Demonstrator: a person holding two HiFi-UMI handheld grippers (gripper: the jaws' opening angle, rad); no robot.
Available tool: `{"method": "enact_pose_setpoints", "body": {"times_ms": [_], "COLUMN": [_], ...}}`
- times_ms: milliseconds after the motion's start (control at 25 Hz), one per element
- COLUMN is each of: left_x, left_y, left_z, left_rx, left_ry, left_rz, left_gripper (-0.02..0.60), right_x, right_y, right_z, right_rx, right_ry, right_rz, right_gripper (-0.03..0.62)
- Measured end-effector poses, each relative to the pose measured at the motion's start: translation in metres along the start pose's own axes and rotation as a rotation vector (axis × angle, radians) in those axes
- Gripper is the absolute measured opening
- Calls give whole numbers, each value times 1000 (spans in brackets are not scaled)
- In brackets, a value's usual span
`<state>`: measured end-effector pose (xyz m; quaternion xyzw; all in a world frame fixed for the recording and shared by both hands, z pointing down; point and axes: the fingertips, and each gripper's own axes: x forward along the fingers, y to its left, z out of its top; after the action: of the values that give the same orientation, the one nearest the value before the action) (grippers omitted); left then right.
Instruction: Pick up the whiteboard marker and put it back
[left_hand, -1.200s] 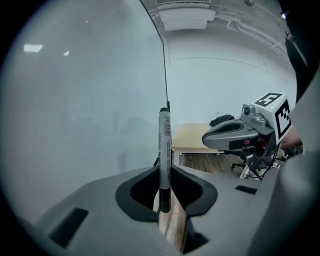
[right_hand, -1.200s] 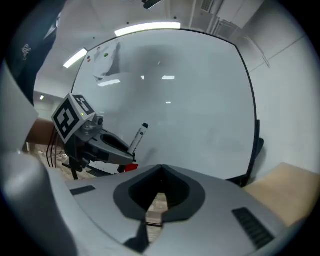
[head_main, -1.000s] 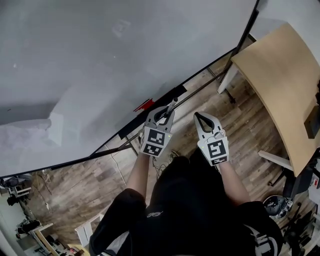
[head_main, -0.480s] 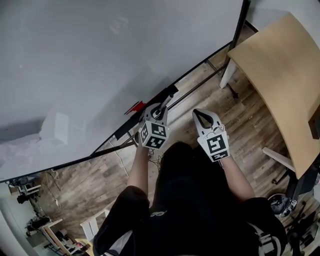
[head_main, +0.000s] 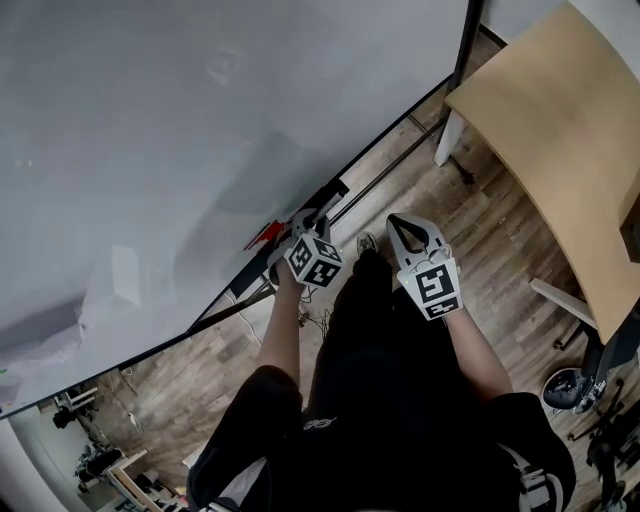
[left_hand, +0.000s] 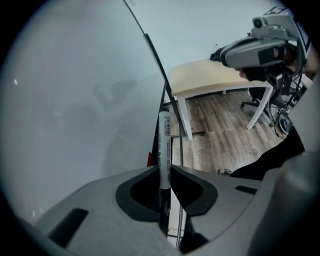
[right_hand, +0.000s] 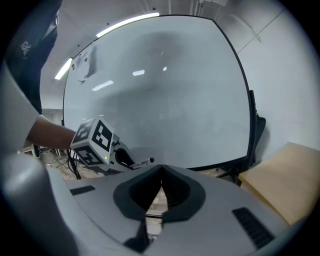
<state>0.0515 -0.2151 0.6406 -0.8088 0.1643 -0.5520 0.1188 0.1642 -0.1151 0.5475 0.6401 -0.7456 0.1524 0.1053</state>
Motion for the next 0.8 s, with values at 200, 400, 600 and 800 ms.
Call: {"method": "enact_pose_setpoints", "body": {"times_ms": [200, 400, 600, 800], "left_x": [24, 39, 46, 50], "left_y": [3, 4, 1, 3], "left_z": [-9, -12, -10, -9], "left_rx": [13, -2, 11, 36], "left_ry": [67, 119, 148, 173], "left_rz": [-32, -73, -90, -76], "left_gripper": [67, 67, 67, 67], "right_x": [14, 24, 28, 27], "right_y": [-12, -19, -22, -27], "right_z": [2, 0, -1, 2], "right_rx": [6, 19, 33, 28], "right_ry": [11, 16, 19, 14], "right_rz": [-24, -32, -31, -39], "right_gripper": [2, 2, 2, 2]}}
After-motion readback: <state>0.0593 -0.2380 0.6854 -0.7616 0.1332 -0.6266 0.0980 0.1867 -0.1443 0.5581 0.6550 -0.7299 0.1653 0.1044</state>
